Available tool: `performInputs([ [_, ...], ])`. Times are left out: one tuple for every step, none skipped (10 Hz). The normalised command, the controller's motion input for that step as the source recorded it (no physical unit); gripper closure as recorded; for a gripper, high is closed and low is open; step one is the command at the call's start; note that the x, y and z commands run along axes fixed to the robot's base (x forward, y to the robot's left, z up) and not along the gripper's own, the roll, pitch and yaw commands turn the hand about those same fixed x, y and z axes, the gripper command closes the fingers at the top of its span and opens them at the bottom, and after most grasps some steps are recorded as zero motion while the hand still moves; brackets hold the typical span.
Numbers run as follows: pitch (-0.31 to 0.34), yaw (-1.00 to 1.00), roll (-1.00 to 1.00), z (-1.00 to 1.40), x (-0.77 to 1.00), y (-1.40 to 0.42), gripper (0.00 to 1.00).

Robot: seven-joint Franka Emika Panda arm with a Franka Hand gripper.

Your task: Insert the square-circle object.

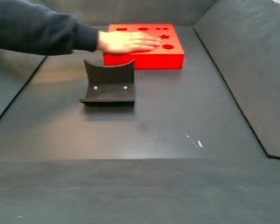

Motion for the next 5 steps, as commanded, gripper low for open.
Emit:
performInputs([
  [-0.001,0.00,0.00,0.00,-0.03,0.00,1.00],
  [0.000,0.00,0.00,0.00,0.11,-0.09,1.00],
  [-0.087,0.00,0.02,-0.25,0.34,-0.40,1.00],
  [-0.043,0.00,0.05,-0.38,0.53,-0.63,1.00],
  [-0.039,0.00,0.03,-0.51,0.30,-0.46,1.00],
])
